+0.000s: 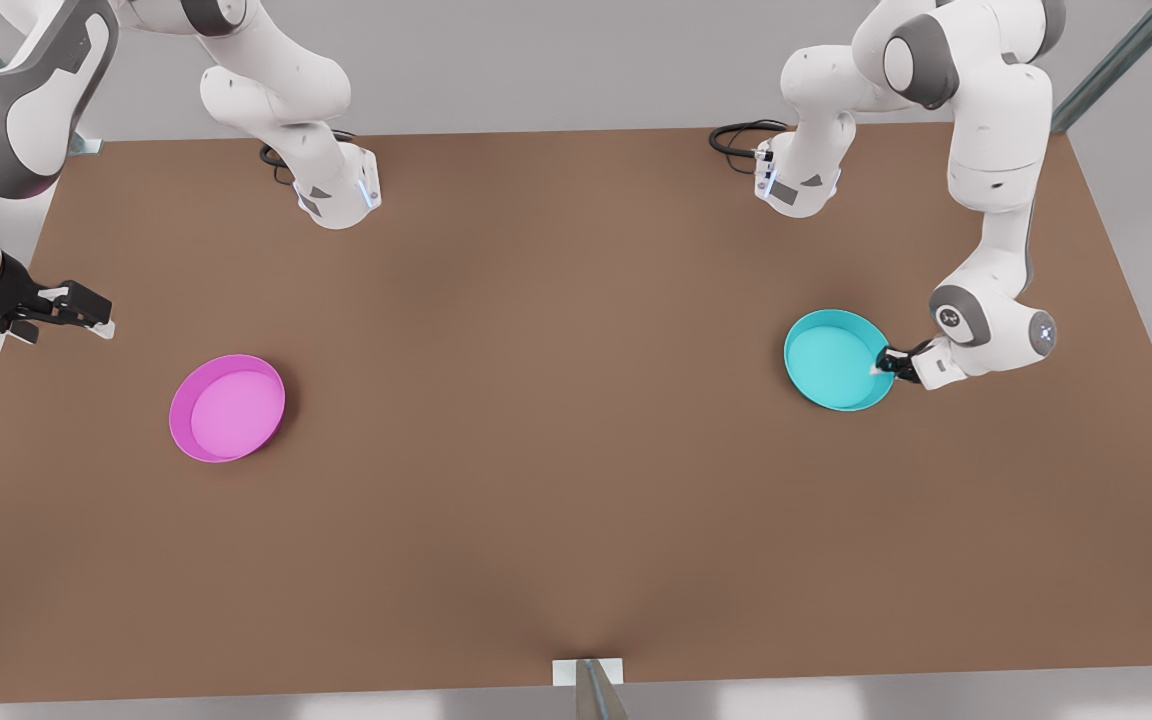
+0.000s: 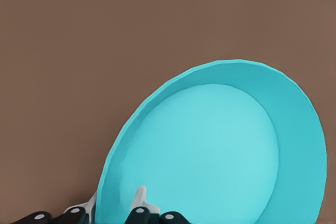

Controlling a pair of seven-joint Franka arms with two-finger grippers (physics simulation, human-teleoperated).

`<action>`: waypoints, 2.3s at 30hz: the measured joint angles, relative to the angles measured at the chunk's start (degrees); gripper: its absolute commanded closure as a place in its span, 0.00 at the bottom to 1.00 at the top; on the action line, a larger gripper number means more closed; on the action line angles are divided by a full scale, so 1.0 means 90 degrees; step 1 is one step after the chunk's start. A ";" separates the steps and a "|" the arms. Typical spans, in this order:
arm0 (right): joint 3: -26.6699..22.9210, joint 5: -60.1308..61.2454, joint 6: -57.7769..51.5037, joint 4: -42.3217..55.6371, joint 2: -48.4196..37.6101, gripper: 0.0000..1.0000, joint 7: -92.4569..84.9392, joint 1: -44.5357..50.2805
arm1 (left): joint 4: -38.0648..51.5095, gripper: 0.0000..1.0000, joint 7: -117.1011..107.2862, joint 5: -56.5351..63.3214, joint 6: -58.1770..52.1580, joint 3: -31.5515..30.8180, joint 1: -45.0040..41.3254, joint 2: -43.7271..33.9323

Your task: Flip the blue plate over with the left arm, and stack the pink plate on top of the blue plate with the right arm

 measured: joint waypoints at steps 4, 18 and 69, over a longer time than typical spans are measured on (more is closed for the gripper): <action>-0.0009 0.0000 0.0002 0.0000 0.0008 0.00 -0.0014 0.0000 | 0.0000 0.67 0.0075 -0.0004 0.0019 -0.0013 -0.0002 0.0013; -0.0024 0.0000 0.0007 0.0000 0.0020 0.00 -0.0058 -0.0013 | 0.0374 0.79 -0.0092 0.0097 0.0083 -0.0171 -0.0090 0.0036; -0.0128 0.0135 -0.0012 -0.0098 0.0136 0.00 -0.0097 -0.0148 | 0.4171 0.79 -1.3581 0.9507 -0.3031 0.3043 -1.0125 0.3360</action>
